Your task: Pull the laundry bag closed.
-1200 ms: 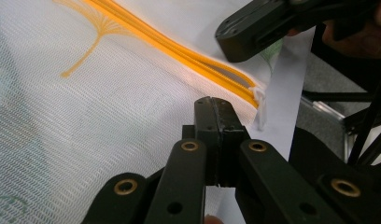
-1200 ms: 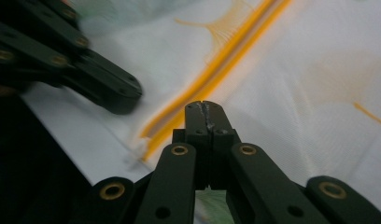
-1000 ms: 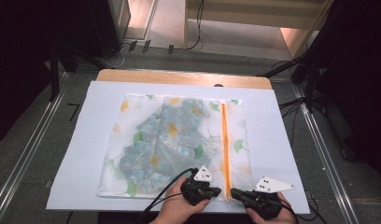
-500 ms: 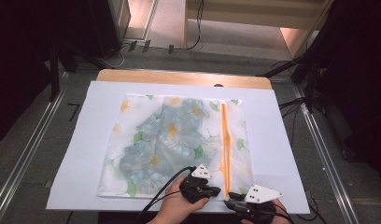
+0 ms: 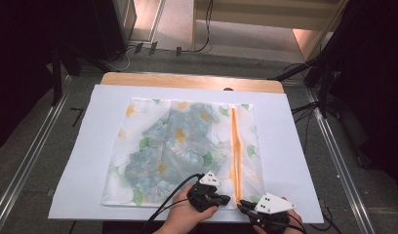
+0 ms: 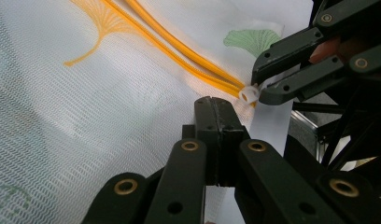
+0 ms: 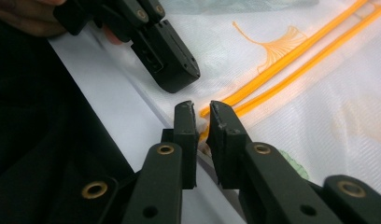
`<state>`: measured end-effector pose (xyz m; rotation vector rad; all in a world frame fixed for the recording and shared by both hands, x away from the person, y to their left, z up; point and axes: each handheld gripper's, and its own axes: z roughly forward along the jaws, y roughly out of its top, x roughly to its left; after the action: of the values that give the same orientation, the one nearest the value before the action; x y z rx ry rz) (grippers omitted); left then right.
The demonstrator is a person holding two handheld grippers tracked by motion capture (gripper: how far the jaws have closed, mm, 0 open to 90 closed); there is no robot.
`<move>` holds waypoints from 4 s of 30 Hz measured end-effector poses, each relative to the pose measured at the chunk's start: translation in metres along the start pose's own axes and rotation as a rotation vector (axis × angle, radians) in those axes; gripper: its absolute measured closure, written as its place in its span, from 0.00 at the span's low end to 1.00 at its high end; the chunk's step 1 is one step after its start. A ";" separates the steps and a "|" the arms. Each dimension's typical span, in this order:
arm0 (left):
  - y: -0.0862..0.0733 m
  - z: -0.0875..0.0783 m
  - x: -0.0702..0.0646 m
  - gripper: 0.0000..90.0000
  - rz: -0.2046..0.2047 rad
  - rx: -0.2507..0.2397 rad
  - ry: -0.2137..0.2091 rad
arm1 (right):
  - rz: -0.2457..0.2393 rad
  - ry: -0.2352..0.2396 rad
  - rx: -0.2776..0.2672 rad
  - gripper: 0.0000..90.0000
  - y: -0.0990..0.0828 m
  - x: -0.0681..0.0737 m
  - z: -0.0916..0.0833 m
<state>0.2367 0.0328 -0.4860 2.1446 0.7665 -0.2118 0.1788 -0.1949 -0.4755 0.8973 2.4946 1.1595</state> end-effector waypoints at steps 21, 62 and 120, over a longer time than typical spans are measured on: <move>-0.005 -0.007 0.003 1.00 -0.044 -0.033 0.036 | -0.126 -0.071 0.036 0.67 -0.002 0.022 -0.001; -0.001 0.009 -0.021 1.00 0.029 -0.006 0.037 | 0.120 -0.017 0.136 1.00 0.008 -0.001 0.002; -0.001 0.009 -0.021 1.00 0.065 0.005 0.036 | 0.128 -0.115 0.063 1.00 0.071 -0.086 0.050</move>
<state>0.2198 0.0167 -0.4845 2.1792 0.7164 -0.1415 0.2991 -0.1837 -0.4571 1.1227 2.4242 1.0402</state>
